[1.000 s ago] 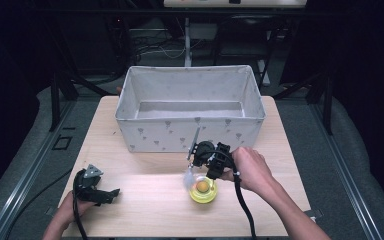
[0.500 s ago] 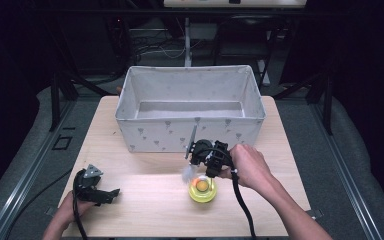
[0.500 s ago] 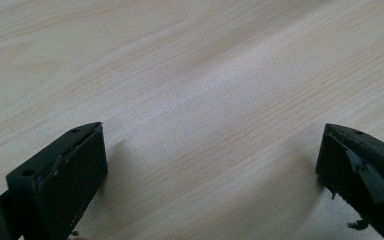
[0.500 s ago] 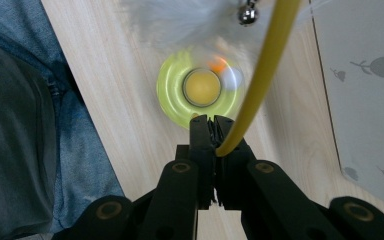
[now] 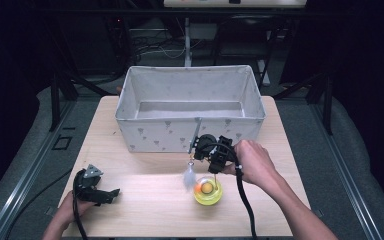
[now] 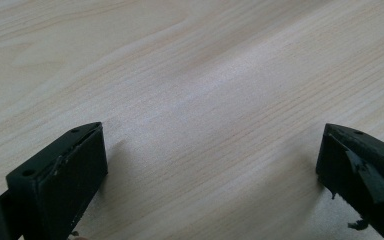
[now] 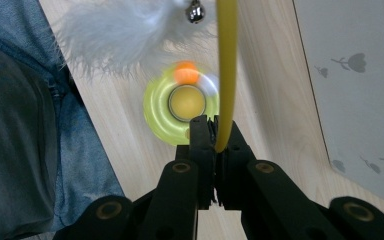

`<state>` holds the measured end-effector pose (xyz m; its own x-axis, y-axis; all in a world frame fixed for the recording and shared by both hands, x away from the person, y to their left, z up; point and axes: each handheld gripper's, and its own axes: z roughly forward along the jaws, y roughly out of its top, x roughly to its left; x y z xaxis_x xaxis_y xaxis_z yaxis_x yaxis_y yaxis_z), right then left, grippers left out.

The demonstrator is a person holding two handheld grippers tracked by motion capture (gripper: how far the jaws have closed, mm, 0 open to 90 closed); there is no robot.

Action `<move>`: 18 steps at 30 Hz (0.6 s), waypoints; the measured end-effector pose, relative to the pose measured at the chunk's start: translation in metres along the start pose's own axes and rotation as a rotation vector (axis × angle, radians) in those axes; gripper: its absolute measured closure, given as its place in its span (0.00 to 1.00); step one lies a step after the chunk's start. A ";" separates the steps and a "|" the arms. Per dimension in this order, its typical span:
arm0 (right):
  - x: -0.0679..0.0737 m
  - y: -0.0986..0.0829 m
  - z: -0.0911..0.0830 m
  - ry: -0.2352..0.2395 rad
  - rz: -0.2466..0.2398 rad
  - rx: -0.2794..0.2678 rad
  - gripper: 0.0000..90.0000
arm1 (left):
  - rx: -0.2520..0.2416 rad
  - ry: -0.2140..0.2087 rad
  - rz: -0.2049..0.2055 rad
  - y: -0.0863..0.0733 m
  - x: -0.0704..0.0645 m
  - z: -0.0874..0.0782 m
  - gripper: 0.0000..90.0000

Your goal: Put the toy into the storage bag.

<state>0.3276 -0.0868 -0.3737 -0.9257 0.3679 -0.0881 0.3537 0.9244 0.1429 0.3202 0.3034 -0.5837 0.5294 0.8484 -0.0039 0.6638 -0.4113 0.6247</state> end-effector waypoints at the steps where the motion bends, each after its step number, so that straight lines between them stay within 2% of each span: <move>1: -0.001 0.000 -0.001 -0.004 0.000 0.002 0.98 | 0.000 0.000 0.000 0.000 0.000 0.000 0.00; 18: -0.018 -0.010 -0.013 -0.028 0.044 0.013 0.98 | 0.000 -0.001 0.001 0.000 0.000 0.000 0.00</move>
<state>0.3388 -0.1041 -0.3609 -0.9052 0.4106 -0.1095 0.3958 0.9085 0.1340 0.3202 0.3035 -0.5837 0.5307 0.8475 -0.0039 0.6631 -0.4124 0.6247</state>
